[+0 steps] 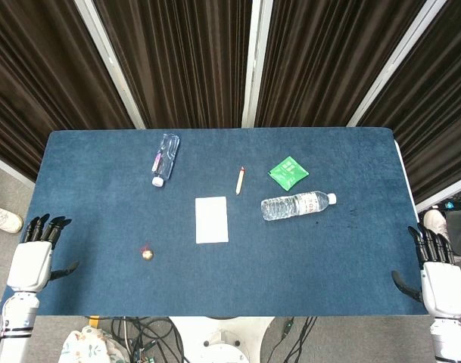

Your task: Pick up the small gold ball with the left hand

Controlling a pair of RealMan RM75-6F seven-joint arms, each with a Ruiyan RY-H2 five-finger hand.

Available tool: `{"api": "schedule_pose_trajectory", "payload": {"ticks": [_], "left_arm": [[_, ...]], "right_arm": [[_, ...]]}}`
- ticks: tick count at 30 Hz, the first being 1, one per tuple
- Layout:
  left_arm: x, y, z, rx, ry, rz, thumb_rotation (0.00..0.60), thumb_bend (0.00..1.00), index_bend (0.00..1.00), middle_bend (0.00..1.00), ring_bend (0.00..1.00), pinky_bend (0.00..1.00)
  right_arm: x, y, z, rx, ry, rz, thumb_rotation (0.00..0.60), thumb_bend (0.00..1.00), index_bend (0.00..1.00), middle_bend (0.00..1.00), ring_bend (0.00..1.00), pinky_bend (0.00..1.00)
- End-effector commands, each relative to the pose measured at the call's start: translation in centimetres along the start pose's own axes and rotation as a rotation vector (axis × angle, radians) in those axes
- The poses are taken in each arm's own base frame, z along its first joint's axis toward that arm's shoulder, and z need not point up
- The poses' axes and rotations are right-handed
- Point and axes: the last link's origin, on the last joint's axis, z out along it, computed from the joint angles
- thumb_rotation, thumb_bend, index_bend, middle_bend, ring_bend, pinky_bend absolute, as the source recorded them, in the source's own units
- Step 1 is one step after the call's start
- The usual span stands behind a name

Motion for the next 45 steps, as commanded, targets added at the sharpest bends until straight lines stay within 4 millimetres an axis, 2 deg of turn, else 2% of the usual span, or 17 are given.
{"api": "schedule_pose_trajectory", "payload": {"ticks": [1,14,20,32,39,45], "left_arm": [[0.0,-0.1,0.0,0.001,-0.002,0.0,0.6,0.13,0.18,0.13,0.01,0.02],[-0.3,0.8,0.1,-0.039,-0.04,-0.03,0.6,0.13,0.18,0.13,0.01,0.02],[-1.2,3.2,0.7,-0.14,-0.106,-0.034,0.6,0.13,0.18,0.13,0.01,0.02],[-3.6,8.5,3.4,-0.305,-0.209,-0.013,0.6,0.14,0.18,0.14,0.01,0.02],[-5.1,9.8,4.0,-0.332,-0.257,-0.002,0.6,0.15,0.23,0.14,0.01,0.02],[-6.3,9.8,4.4,-0.319,-0.275,0.01,0.6,0.16,0.28,0.15,0.01,0.02]], "right_arm": [[0.0,0.0,0.0,0.0,-0.001,-0.001,0.6,0.17,0.0,0.0,0.0,0.0],[-0.3,0.1,-0.2,-0.01,-0.017,-0.005,0.6,0.17,0.0,0.0,0.0,0.0],[-0.3,0.4,-0.2,-0.012,-0.016,-0.012,0.6,0.17,0.0,0.0,0.0,0.0],[-0.8,0.5,-0.3,-0.009,-0.032,-0.014,0.6,0.17,0.0,0.0,0.0,0.0],[-0.6,0.6,-0.3,-0.012,-0.026,-0.014,0.6,0.17,0.0,0.0,0.0,0.0],[-0.7,0.8,-0.4,-0.017,-0.029,-0.014,0.6,0.17,0.0,0.0,0.0,0.0]]}}
